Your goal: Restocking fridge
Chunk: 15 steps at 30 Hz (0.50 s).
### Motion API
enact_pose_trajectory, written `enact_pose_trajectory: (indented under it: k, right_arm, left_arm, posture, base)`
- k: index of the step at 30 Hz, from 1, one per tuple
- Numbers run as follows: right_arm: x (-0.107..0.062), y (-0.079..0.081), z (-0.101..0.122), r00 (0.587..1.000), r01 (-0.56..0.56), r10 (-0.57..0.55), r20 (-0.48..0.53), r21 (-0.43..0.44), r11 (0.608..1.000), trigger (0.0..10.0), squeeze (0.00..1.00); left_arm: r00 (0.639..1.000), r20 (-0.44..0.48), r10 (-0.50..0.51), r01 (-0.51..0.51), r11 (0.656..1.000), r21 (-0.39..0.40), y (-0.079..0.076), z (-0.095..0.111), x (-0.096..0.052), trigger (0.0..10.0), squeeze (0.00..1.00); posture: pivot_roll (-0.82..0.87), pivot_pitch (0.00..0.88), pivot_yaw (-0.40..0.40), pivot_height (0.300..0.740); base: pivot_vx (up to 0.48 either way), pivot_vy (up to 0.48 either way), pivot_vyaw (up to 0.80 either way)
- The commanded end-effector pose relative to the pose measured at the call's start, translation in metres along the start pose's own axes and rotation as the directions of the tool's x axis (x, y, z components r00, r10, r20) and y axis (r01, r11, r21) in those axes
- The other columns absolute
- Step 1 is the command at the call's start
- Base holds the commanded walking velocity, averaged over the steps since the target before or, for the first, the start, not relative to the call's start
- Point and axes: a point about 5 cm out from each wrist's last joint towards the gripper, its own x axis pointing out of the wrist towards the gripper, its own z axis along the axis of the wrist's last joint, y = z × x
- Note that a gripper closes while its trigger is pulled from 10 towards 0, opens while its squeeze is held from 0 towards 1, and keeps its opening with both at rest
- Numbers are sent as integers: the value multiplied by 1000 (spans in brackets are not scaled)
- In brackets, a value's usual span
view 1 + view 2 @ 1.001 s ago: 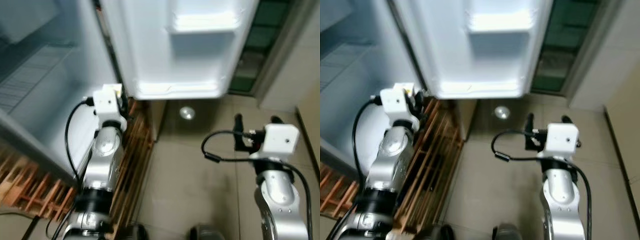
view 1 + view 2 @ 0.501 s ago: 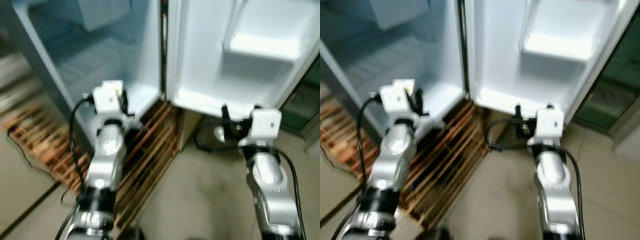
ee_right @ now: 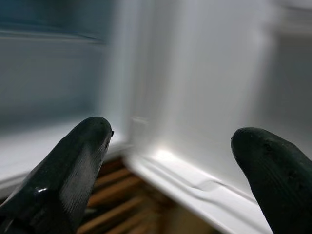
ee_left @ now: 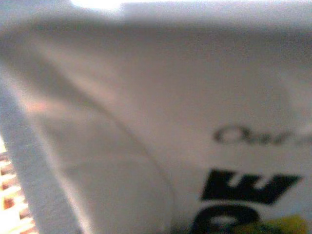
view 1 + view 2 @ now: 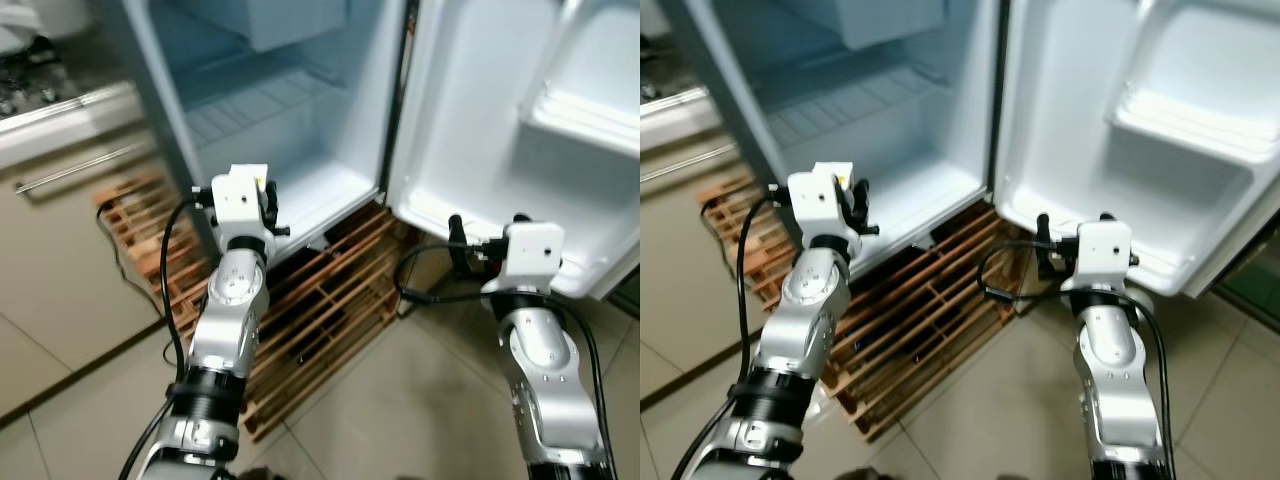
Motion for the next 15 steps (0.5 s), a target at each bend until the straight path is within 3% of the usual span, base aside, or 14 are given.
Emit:
enact_pose_trajectory:
  k: [1, 5, 15]
  right_arm:
    - [1, -3, 1, 1000, 1, -1, 9, -12, 1000, 10000, 75]
    - [1, -3, 1, 1000, -4, 4, 11, -12, 1000, 10000, 75]
    - [2, -1, 1, 1000, -7, 7, 13, -8, 1000, 10000, 78]
  left_arm:
    - [1000, 7, 18, -18, 1000, 2, 4, 2, 2, 10000, 0]
    - [1000, 6, -16, 16, 1000, 9, 0, 2, 1, 10000, 0]
    - [999, 15, -49, 49, 999, 19, -7, 3, 1, 10000, 0]
  posture:
    - [-199, 0, 12, 740]
    - [-199, 0, 12, 740]
    - [-200, 0, 15, 740]
  base:
    - [0, 0, 719]
    - [0, -79, 714]
    - [0, -451, 696]
